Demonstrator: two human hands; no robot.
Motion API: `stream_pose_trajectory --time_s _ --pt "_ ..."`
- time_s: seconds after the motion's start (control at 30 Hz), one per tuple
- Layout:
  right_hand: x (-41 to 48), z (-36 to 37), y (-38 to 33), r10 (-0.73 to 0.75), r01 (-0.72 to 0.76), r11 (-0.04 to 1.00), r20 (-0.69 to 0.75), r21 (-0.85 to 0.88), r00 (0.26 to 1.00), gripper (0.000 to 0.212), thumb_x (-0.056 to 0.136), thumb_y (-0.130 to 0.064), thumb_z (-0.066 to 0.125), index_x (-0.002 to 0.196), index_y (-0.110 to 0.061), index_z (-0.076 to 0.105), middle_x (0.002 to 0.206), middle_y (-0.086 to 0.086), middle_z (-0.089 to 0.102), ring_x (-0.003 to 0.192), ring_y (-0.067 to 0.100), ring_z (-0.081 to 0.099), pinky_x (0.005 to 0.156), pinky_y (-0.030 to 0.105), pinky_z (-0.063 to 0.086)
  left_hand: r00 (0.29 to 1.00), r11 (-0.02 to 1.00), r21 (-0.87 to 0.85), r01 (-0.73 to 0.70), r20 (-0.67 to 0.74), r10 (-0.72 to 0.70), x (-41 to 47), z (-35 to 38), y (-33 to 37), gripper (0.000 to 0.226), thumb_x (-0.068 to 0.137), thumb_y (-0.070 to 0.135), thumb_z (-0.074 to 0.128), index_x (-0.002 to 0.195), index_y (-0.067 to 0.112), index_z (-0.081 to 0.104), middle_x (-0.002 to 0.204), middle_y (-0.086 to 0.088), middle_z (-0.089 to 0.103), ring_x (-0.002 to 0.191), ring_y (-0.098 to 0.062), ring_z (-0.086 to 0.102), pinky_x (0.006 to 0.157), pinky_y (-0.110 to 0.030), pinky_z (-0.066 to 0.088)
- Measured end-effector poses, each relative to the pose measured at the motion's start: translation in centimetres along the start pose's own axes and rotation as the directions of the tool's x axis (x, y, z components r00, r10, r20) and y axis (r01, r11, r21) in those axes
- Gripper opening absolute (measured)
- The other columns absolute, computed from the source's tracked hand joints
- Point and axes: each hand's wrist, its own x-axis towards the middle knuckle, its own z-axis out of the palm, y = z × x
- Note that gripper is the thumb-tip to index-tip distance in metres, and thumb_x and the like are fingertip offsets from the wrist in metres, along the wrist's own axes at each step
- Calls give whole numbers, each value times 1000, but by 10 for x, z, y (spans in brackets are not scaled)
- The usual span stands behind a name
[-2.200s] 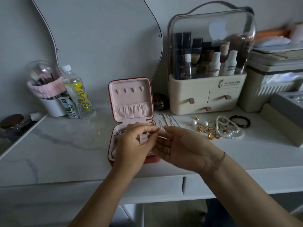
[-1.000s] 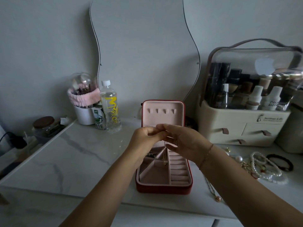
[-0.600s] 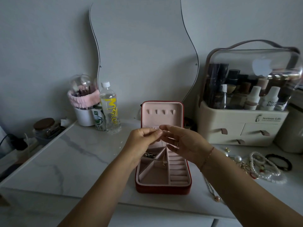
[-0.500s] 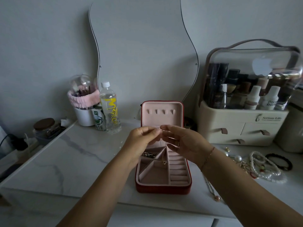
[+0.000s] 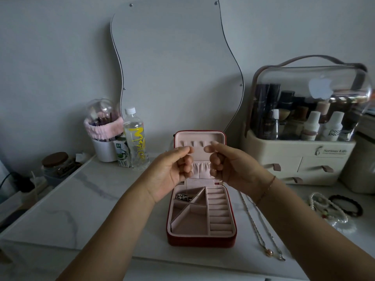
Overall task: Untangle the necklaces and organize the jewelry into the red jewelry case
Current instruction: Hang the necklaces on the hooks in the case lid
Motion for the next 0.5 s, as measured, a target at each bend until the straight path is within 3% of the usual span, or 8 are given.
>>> stream_pose_trajectory --time_s 0.13,0.3,0.4,0.5 --pt "2 3 -7 27 -26 997 8 -78 1000 14 93 -15 53 93 -5 63 63 2 48 44 7 37 42 18 38 999 995 93 -38 -6 38 6 0 11 10 85 12 55 86 9 64 60 0 54 46 -7 41 45 -15 33" --pt "13 6 -7 58 -53 989 33 -136 998 14 92 -19 57 94 -7 64 67 1 51 48 6 35 38 14 26 994 963 247 -104 5 106 15 1 26 10 91 4 54 89 8 63 62 2 56 47 -4 40 44 -13 28" --pt "22 5 -7 16 0 953 51 -303 999 19 93 -22 56 91 -5 66 68 2 52 50 6 33 41 15 27 981 823 551 -137 -36 188 24 -5 31 6 88 7 63 89 12 67 71 4 62 56 0 50 50 -11 36" --pt "32 3 -6 -77 28 820 -61 -572 995 18 89 -19 63 92 -3 70 67 2 55 53 8 39 48 18 37 959 671 728 -140 -68 273 35 -19 29 6 81 9 73 87 11 72 83 1 70 74 0 59 66 -5 43"
